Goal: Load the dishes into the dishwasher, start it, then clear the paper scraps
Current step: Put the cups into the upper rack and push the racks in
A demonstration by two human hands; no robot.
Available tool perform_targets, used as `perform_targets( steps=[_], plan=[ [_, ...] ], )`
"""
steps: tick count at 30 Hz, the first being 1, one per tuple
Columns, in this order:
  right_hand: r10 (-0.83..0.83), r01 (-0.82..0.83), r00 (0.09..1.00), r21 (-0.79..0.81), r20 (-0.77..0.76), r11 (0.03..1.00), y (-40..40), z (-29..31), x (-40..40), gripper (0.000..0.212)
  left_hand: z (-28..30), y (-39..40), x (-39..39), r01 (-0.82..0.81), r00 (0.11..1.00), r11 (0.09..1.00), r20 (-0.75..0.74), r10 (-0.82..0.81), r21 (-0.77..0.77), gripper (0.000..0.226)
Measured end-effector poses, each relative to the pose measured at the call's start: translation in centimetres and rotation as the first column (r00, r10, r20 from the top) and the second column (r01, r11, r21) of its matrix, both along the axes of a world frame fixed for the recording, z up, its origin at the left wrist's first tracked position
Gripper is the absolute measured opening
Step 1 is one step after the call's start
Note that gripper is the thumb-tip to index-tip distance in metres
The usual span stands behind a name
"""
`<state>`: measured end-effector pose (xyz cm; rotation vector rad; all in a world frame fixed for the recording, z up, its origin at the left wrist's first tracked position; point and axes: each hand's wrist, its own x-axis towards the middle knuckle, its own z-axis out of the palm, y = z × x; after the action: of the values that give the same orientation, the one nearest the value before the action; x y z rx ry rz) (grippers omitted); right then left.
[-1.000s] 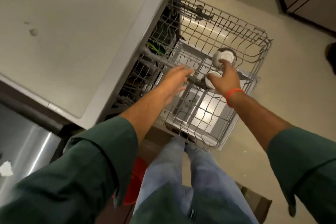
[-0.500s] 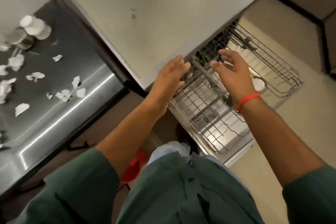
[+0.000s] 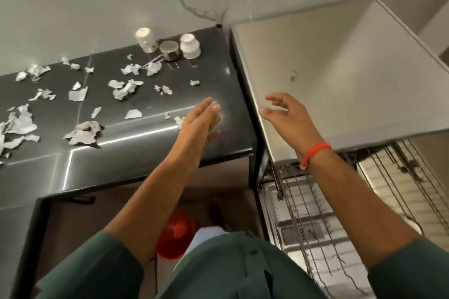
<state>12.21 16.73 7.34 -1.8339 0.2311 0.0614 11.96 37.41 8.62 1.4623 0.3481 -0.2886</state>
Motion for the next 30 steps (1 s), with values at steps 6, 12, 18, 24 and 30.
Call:
perform_targets(
  steps=[6,12,18,24,30],
  plan=[
    [0.155,-0.155,0.988,-0.051,-0.013,0.987,8.6,0.5,7.6,0.036,-1.1,8.3,6.4,-0.049,0.999,0.999,-0.016,0.049,0.023,0.05],
    [0.271,-0.274,0.962,-0.127,-0.041,0.953,15.3,0.7,14.5,0.038,-2.8,14.9,14.7,0.018,1.0,0.981,-0.006,-0.017,0.191,0.055],
    [0.324,-0.334,0.942,-0.212,-0.082,0.918,19.3,0.5,20.0,0.043,-4.5,17.5,22.7,0.121,0.989,0.912,0.03,-0.144,0.392,0.062],
    [0.336,-0.37,0.926,-0.237,-0.172,0.898,21.9,-0.4,24.0,0.043,-6.7,18.9,30.4,0.14,0.957,0.617,0.053,-0.284,0.774,0.077],
    [0.333,-0.38,0.917,-0.229,-0.219,0.896,22.8,-1.2,25.5,0.043,-7.5,18.9,35.9,0.141,0.922,0.232,-0.042,-0.385,0.962,0.095]
  ],
)
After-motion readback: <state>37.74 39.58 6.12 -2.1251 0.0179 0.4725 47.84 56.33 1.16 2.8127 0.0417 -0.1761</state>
